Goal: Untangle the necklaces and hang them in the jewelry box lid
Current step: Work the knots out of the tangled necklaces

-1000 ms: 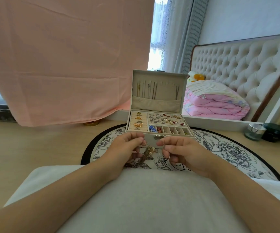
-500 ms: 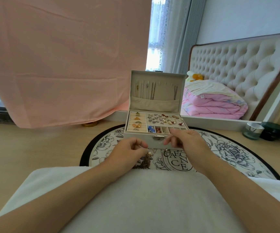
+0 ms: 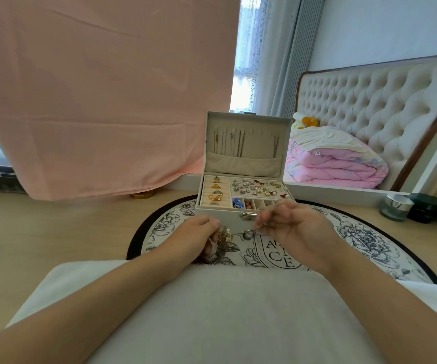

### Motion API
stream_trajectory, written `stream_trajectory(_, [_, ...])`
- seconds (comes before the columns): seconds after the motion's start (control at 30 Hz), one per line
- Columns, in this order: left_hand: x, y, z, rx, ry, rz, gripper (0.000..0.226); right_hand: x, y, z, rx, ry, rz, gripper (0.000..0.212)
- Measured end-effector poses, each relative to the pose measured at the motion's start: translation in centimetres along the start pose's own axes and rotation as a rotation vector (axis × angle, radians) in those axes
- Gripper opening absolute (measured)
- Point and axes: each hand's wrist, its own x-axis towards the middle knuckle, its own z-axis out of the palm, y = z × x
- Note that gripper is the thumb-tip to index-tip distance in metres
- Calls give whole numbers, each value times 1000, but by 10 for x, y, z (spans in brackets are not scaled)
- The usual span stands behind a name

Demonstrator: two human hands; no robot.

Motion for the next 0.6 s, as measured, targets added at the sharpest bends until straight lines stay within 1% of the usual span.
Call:
stream_trajectory(0.07, [1, 1, -4, -81, -23, -48, 37, -2, -7, -2, 221, 36, -38, 25])
stream_trajectory(0.1, [1, 2, -6, -156, -31, -69, 34, -4, -12, -2, 268, 31, -16, 24])
stream_trajectory(0.13, [2, 2, -7, -242, -38, -87, 31, -6, -17, -3, 245, 18, 35, 26])
stream_trajectory(0.17, [2, 3, -8, -307, -47, -96, 28, -8, -20, -3, 153, 3, 109, 31])
stream_trajectory(0.2, [2, 3, -7, -339, -62, -95, 27, -9, -20, -5, 9, -15, 189, 35])
stream_trajectory(0.23, [2, 3, -6, -337, -78, -88, 28, -10, -19, -7, -167, -40, 255, 37])
stream_trajectory(0.27, [2, 3, -5, -316, -89, -79, 28, -10, -16, -8, -345, -75, 294, 33])
stream_trajectory(0.3, [2, 3, -4, -287, -94, -70, 29, -10, -12, -8, -480, -110, 302, 28])
stream_trajectory(0.33, [3, 3, -3, -269, -93, -61, 29, -10, -9, -8, -554, -134, 296, 23])
stream_trajectory(0.37, [3, 3, -3, -274, -85, -56, 28, -9, -7, -6, -564, -139, 287, 22])
stream_trajectory(0.47, [2, 3, -4, -310, -35, -38, 29, -8, -6, -1, -417, -75, 203, 31])
stream_trajectory(0.53, [1, 2, -3, -263, -2, -12, 31, -4, -7, 1, -176, 12, 91, 35])
stream_trajectory(0.6, [1, 0, 0, -218, 20, -6, 32, -1, -9, -1, 145, 63, -8, 33])
